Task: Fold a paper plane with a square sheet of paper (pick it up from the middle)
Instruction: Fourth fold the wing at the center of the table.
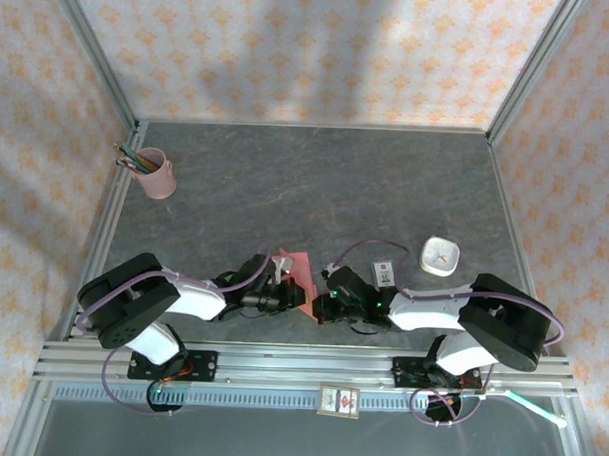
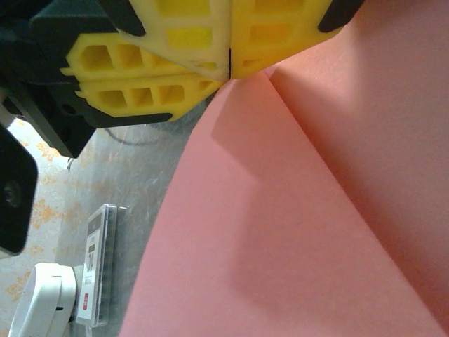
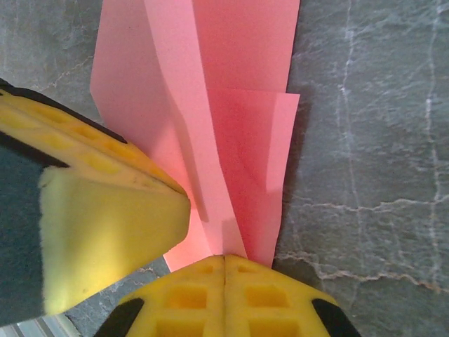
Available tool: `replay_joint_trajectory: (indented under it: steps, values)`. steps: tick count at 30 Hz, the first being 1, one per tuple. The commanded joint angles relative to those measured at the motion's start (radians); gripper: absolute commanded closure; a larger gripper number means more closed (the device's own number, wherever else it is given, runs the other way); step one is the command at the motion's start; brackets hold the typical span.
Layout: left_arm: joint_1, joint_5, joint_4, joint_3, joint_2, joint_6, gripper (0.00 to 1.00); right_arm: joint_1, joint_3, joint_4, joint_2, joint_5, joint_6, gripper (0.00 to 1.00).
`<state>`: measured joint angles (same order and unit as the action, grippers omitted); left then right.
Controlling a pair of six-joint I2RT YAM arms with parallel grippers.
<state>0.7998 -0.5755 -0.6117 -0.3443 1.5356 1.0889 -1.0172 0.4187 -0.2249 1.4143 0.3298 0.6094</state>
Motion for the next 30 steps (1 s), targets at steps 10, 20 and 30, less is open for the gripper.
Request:
replay_joint_trajectory:
  steps: [10,20,30]
  values:
    - [0.006,0.033,0.024,-0.058,0.052,-0.03,1.0,0.005,-0.026,0.16,0.029,-0.047,-0.008,1.0]
    - [0.006,0.083,0.144,-0.103,0.063,-0.087,1.0,0.004,-0.025,0.171,0.042,-0.051,-0.019,1.0]
    - [-0.025,0.071,0.168,-0.126,0.101,-0.133,1.0,0.004,-0.023,0.191,0.05,-0.049,-0.022,1.0]
